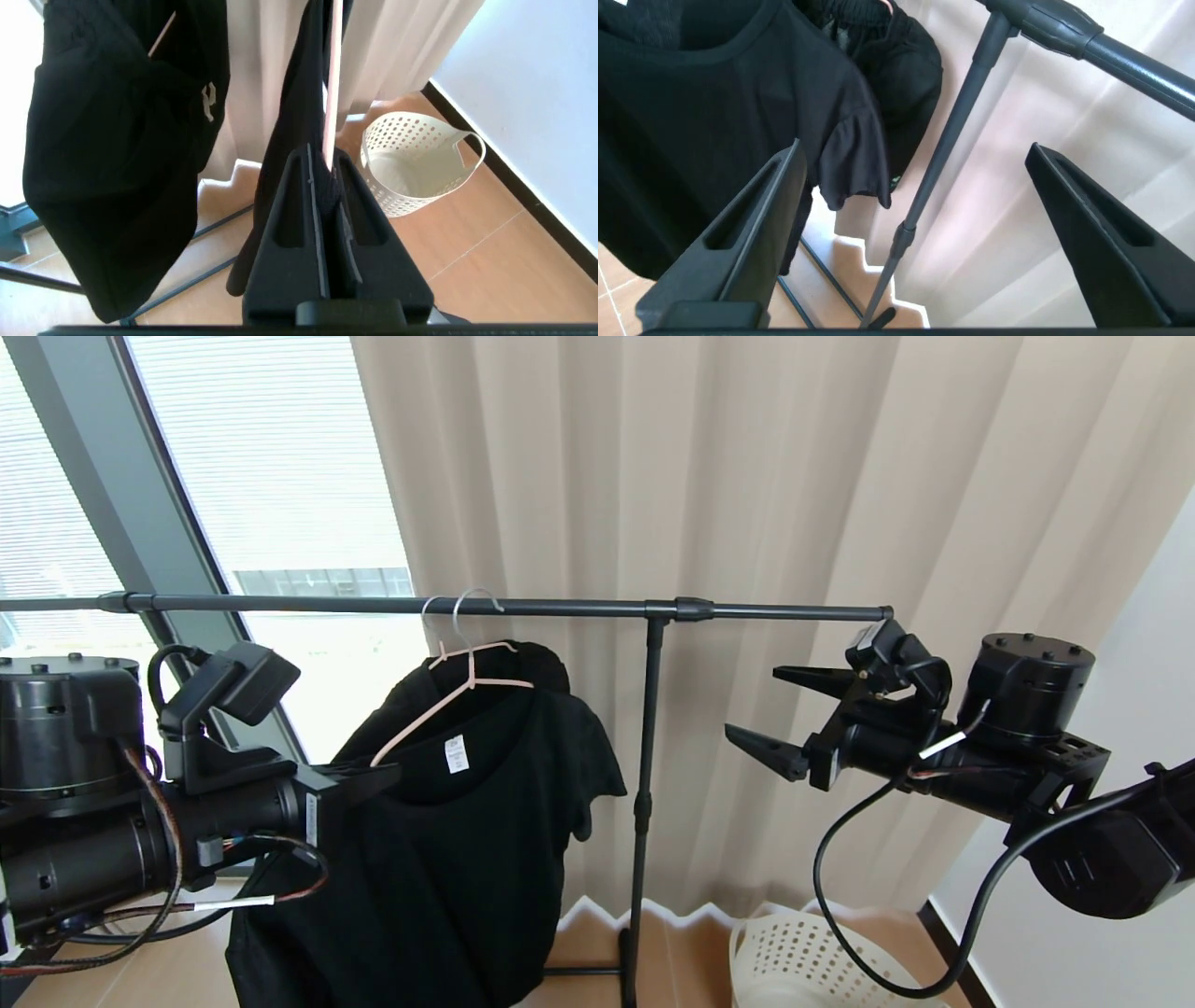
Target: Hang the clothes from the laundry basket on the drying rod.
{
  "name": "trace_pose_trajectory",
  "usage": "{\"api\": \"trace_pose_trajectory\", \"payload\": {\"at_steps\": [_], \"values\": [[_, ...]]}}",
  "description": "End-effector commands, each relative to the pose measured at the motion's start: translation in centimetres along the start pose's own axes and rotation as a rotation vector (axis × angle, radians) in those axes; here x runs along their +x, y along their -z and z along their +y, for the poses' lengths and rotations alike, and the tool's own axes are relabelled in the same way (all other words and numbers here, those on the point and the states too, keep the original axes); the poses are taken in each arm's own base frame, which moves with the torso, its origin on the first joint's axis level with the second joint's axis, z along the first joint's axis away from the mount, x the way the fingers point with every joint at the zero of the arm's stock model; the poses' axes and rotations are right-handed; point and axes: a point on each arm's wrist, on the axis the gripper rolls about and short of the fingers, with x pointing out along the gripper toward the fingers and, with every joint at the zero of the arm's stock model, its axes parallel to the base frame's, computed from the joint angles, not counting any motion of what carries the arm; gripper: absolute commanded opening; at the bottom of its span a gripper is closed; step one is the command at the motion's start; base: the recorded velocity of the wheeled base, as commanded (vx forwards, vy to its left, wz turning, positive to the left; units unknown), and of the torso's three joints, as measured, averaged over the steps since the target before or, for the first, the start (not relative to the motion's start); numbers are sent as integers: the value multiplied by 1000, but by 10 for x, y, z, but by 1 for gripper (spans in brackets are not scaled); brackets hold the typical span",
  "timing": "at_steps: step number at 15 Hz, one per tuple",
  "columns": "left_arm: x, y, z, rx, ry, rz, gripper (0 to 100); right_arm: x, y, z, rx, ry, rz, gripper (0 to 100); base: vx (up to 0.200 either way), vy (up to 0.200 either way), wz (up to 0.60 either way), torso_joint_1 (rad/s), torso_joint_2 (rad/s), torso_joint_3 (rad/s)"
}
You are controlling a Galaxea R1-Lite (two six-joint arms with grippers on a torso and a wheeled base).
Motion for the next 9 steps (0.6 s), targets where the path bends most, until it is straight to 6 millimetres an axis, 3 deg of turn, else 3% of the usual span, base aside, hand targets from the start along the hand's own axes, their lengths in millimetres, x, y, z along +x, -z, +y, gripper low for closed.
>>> {"api": "trace_pose_trajectory", "payload": {"at_steps": [1, 9], "values": [[2, 4, 0, -3, 1, 13, 0, 0, 0, 0, 0, -1, 0, 100, 0, 0, 0, 0, 0, 0], [3, 7, -2, 1, -42, 24, 0, 0, 1, -1, -1, 2, 1, 100, 0, 0, 0, 0, 0, 0]]}}
